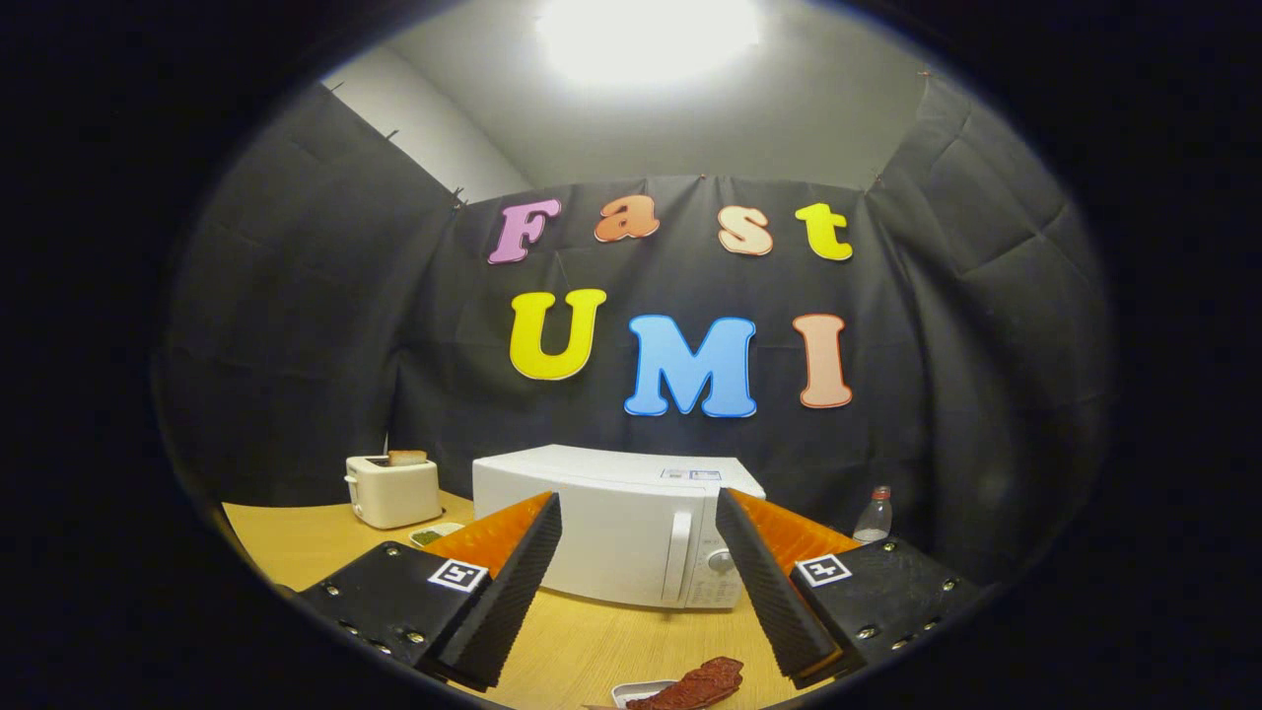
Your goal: Open the microwave, put the food inside, and close the microwave door.
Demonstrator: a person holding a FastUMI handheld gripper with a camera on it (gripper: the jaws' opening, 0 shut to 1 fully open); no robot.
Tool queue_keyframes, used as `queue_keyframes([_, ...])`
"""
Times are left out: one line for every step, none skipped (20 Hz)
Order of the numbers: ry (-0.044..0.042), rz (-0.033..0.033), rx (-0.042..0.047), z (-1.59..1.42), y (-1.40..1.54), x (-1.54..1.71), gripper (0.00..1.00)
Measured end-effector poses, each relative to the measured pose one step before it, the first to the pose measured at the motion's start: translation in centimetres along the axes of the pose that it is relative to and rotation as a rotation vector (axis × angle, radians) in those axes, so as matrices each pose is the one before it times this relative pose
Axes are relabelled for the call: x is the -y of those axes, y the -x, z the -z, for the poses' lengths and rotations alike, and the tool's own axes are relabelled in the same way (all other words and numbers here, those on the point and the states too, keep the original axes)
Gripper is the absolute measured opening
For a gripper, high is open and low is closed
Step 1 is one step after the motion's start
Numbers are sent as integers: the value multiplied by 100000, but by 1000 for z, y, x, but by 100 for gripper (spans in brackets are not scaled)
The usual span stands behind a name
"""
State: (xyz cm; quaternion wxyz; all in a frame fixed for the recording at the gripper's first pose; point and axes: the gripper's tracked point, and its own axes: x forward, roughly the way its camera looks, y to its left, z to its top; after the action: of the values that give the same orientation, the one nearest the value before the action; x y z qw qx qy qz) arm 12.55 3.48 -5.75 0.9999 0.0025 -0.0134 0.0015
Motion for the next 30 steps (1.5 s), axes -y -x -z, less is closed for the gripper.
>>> queue_keyframes([-199, 349, -1002, 493, -746, -28, 98])
queue_keyframes([-565, 136, -1201, 760, -836, -65, 98])
queue_keyframes([-814, -13, -805, 483, -644, -25, 98])
queue_keyframes([-1025, 336, -385, 561, -861, -9, 98])
queue_keyframes([-789, 972, -492, 483, -895, 186, 98])
queue_keyframes([-860, 882, -816, 578, -845, 224, 98])
queue_keyframes([-1092, 447, -1147, 746, -842, 153, 98])
queue_keyframes([-895, 391, -1079, 841, -1172, 46, 98])
queue_keyframes([120, 728, -446, 482, -916, 208, 98])
queue_keyframes([836, 1252, -364, 556, -1078, 346, 98])
queue_keyframes([732, 1249, -620, 688, -1021, 375, 98])
queue_keyframes([806, 1292, -1148, 810, -977, 322, 98])
queue_keyframes([535, 847, -1048, 668, -728, 238, 98])
queue_keyframes([382, 829, -916, 701, -738, 180, 98])
queue_keyframes([10, 319, -764, 627, -825, 90, 98])
queue_keyframes([-256, 130, -562, 436, -567, -10, 98])
queue_keyframes([-56, 629, -719, 498, -628, 139, 98])
queue_keyframes([62, 375, -152, 422, -624, 69, 98])
queue_keyframes([228, 960, -198, 388, -513, 100, 98])
queue_keyframes([212, 1108, -187, 479, -574, 267, 98])
queue_keyframes([-375, -92, -761, 485, -507, 2, 98])
queue_keyframes([-879, -758, -800, 575, -570, -245, 98])
queue_keyframes([-679, 295, -840, 348, -414, 89, 98])
queue_keyframes([-1247, 382, -1493, 668, -632, 248, 95])
queue_keyframes([-1587, 253, -1099, 448, -575, 18, 94])
queue_keyframes([-929, 1244, -851, 281, -522, 458, 88])
queue_keyframes([-1077, 876, -1519, 346, -460, 294, 82])
queue_keyframes([-1373, -152, -1386, 519, -548, 106, 74])
queue_keyframes([-962, 1472, -2464, 549, 96, 384, 72])
queue_keyframes([-2049, -1078, -1258, 188, 8, 124, 41])
